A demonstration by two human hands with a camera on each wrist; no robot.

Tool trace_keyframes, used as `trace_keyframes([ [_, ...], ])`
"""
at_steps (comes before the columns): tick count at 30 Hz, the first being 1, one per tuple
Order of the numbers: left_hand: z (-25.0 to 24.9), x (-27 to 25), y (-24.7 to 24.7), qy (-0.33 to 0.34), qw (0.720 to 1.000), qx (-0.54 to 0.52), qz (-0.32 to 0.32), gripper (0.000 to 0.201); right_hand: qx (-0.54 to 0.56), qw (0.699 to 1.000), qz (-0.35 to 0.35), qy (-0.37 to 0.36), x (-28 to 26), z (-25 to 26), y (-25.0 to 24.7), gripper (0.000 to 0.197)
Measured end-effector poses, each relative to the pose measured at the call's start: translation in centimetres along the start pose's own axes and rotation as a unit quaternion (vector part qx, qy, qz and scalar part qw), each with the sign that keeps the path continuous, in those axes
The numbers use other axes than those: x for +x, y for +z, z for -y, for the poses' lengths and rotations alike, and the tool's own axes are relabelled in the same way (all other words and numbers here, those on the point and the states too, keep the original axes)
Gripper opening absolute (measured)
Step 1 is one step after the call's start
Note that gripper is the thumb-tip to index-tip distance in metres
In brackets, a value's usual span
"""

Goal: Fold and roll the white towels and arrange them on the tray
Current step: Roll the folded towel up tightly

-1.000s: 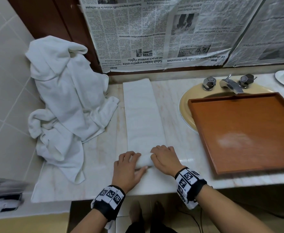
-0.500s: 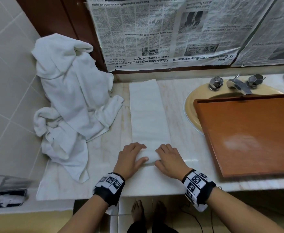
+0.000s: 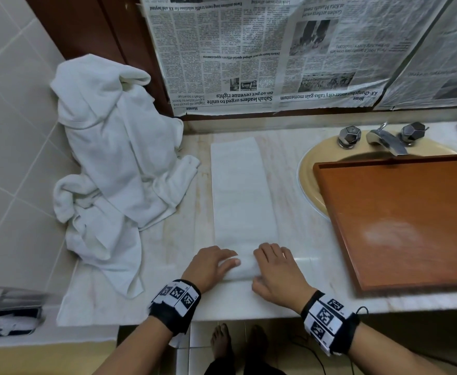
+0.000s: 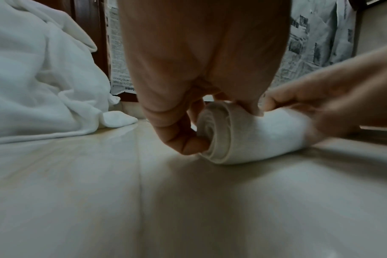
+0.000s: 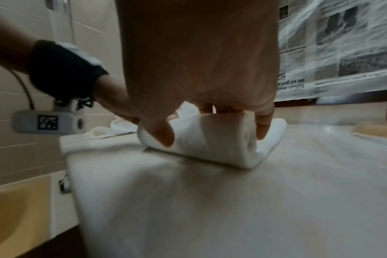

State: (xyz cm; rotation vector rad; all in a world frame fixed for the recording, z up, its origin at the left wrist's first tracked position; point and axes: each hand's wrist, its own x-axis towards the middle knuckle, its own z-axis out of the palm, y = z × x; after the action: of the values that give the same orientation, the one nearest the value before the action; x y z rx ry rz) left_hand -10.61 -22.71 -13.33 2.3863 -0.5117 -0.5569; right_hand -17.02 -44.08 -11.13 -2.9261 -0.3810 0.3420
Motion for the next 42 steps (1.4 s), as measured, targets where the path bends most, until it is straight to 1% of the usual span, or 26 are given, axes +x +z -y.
trace_keyframes([
  [2,-0.4,0.2,0.0,-0.008,1.000,-0.009,-0.013,0.055,-0.010,1.000,-0.006,0.006,-0.3,0.2,0.6,0.042],
  [4,-0.7,0.0,0.3,-0.020,0.999,-0.006,-0.040,0.042,-0.004,1.000,-0.019,0.013,-0.2,0.1,0.8,0.035],
  [6,-0.7,-0.6,0.6,0.011,0.998,0.002,-0.062,0.048,0.004,1.000,-0.005,0.022,0.3,-0.1,0.7,0.033],
  [7,-0.6,-1.0,0.8,0.034,0.997,0.008,-0.063,0.054,0.007,1.000,0.009,0.026,0.6,-0.1,0.4,0.037],
  [9,-0.1,-1.6,1.0,0.064,0.997,0.022,-0.049,0.063,0.017,0.999,0.046,0.025,1.3,-0.3,-0.4,0.056],
  [11,0.2,-1.8,1.0,0.057,0.998,0.020,-0.034,0.063,0.029,0.996,0.080,0.024,1.6,-0.6,-1.1,0.072],
  [12,0.3,-1.6,0.9,0.051,0.998,0.016,-0.028,0.061,0.032,0.996,0.086,0.023,1.6,-0.7,-1.3,0.074],
  [14,0.2,-1.0,0.4,0.039,0.999,0.004,-0.005,0.059,0.019,0.998,0.065,0.016,1.4,-0.5,-1.3,0.068],
  [16,-0.1,-0.3,-0.5,0.028,0.999,-0.023,0.023,0.051,0.003,1.000,0.013,0.013,0.6,-0.3,-0.6,0.054],
  [18,-0.4,0.4,-1.2,0.014,0.998,-0.040,0.038,0.042,0.008,0.999,-0.047,-0.002,-0.2,-0.1,0.6,0.053],
  [20,-0.5,0.9,-1.4,-0.003,0.998,-0.049,0.044,0.039,0.009,0.998,-0.069,-0.007,-0.4,0.1,1.3,0.052],
  [22,-0.5,1.0,-1.1,-0.007,0.998,-0.042,0.040,0.043,0.013,0.997,-0.075,0.006,0.1,0.2,1.4,0.042],
  [24,-0.3,0.6,-0.5,0.013,1.000,0.006,0.009,0.059,0.019,0.998,-0.065,0.016,0.8,0.1,1.0,0.033],
  [25,-0.4,0.2,-0.2,0.027,0.999,0.023,-0.007,0.065,0.019,0.998,-0.051,0.014,1.1,0.0,0.6,0.034],
  [27,-0.5,-0.7,0.4,0.053,0.997,0.042,-0.036,0.072,0.028,1.000,0.004,0.008,1.9,-0.4,-0.1,0.049],
  [28,-0.6,-1.0,0.6,0.063,0.995,0.056,-0.047,0.073,0.043,0.998,0.041,0.011,2.3,-0.7,-0.7,0.058],
  [29,-0.7,-1.3,0.8,0.064,0.994,0.069,-0.055,0.073,0.060,0.996,0.069,0.018,2.6,-0.9,-1.1,0.064],
  [31,-0.3,-1.4,1.1,0.054,0.993,0.084,-0.057,0.073,0.106,0.990,0.089,0.034,3.0,-1.3,-1.6,0.061],
  [33,0.2,-1.2,0.9,0.033,0.996,0.080,-0.036,0.078,0.156,0.984,0.081,0.033,2.6,-1.5,-1.4,0.059],
  [34,0.3,-1.1,0.8,0.025,0.997,0.076,-0.020,0.081,0.161,0.985,0.059,0.024,2.2,-1.6,-1.1,0.059],
  [37,-0.3,-0.7,-0.3,0.000,0.995,0.086,0.045,0.080,0.090,0.994,-0.051,-0.027,0.5,-1.9,0.6,0.053],
  [39,-0.7,-0.5,-0.9,-0.014,0.993,0.093,0.069,0.083,0.068,0.993,-0.092,-0.037,-0.1,-2.0,1.6,0.053],
  [40,-0.9,-0.5,-1.0,-0.017,0.993,0.090,0.070,0.085,0.069,0.993,-0.091,-0.034,-0.1,-2.1,1.8,0.056],
  [42,-1.2,-0.6,-1.0,-0.024,0.996,0.067,0.060,0.087,0.086,0.994,-0.055,-0.022,0.3,-2.3,1.7,0.068],
])
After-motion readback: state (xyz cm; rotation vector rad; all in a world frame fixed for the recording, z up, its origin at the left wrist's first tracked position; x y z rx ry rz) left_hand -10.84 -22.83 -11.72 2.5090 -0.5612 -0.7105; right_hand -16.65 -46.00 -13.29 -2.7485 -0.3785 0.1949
